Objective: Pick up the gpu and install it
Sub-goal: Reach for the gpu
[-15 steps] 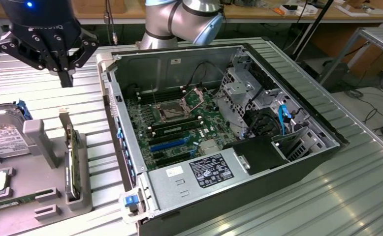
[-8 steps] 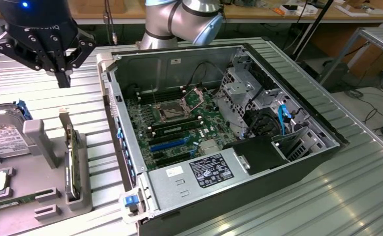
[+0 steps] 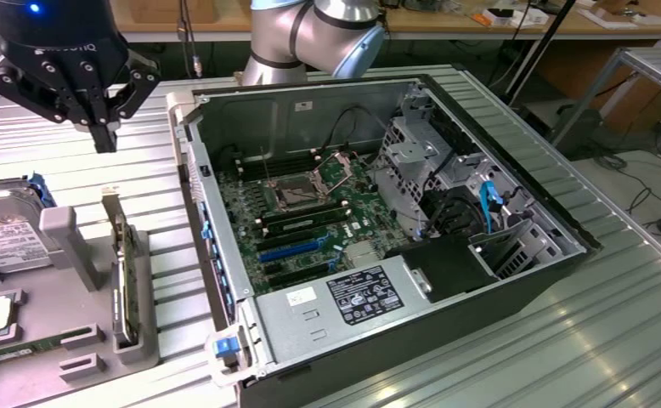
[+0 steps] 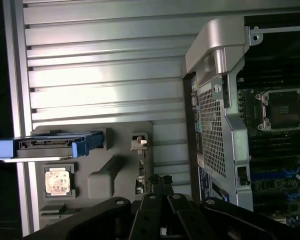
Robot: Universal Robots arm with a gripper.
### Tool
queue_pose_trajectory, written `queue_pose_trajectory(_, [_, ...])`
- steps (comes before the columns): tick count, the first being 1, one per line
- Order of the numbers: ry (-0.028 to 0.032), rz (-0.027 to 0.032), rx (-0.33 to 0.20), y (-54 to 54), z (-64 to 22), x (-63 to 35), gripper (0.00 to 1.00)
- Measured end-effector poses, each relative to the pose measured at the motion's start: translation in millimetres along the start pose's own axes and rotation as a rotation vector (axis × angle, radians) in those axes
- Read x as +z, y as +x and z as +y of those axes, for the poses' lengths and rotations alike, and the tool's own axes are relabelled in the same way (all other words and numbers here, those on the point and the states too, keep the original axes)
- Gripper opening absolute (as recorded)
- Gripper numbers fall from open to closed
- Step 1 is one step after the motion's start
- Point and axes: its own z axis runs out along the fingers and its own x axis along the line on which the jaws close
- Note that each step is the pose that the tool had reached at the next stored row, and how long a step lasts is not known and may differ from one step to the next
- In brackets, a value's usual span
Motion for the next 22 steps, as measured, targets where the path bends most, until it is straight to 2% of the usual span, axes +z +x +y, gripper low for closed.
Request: queue_pose_trajectory(22, [-0.0001,-0.0001,0.0,12.6,-1.2,-0.3,0.11])
